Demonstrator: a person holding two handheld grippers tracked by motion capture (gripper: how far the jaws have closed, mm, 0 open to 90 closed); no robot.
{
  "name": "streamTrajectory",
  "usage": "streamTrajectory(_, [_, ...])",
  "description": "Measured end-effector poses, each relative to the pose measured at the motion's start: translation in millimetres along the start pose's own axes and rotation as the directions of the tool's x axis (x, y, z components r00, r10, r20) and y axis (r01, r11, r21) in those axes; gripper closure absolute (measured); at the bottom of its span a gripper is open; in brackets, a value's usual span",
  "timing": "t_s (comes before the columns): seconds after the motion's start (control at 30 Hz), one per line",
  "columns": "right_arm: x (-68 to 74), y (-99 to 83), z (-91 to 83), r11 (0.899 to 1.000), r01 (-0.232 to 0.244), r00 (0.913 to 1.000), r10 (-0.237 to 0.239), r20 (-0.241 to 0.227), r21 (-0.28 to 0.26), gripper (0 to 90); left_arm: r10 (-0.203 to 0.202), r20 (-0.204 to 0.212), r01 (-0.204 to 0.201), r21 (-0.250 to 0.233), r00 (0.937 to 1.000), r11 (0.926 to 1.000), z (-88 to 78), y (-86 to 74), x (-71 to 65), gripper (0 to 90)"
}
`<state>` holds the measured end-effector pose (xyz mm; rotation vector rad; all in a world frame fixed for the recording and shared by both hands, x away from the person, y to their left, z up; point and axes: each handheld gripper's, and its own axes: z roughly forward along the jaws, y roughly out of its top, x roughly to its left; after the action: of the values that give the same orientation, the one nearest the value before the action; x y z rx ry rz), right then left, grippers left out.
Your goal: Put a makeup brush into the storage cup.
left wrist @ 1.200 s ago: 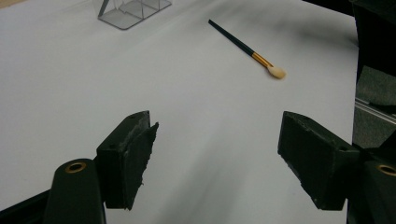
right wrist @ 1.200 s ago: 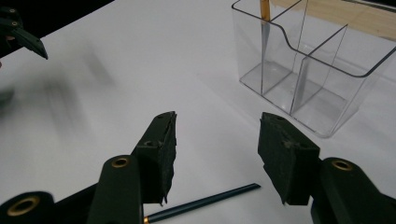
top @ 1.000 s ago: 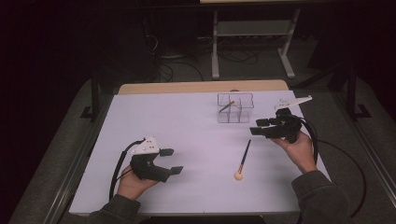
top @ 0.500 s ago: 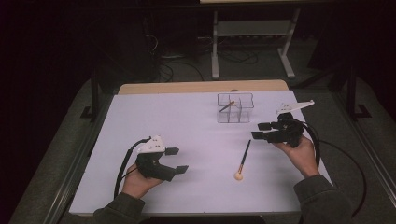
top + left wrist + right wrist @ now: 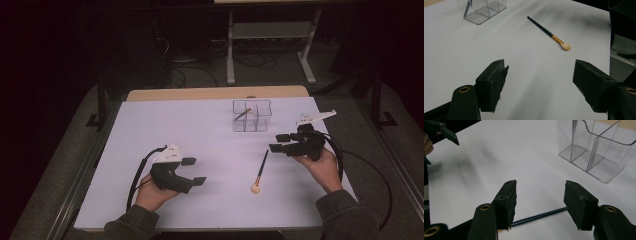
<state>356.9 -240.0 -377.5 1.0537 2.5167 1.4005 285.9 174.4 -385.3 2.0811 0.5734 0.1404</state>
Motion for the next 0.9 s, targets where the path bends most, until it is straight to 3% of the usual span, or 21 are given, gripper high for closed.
streamTrajectory(0.9, [5.4,-14.4,-2.9,1.000,-0.005,0.9999,0.005,-0.009,0.000,39.9,0.011,0.018,-0.011,0.008,0.9998,0.9999,15.0,9.3,-5.0,25.6])
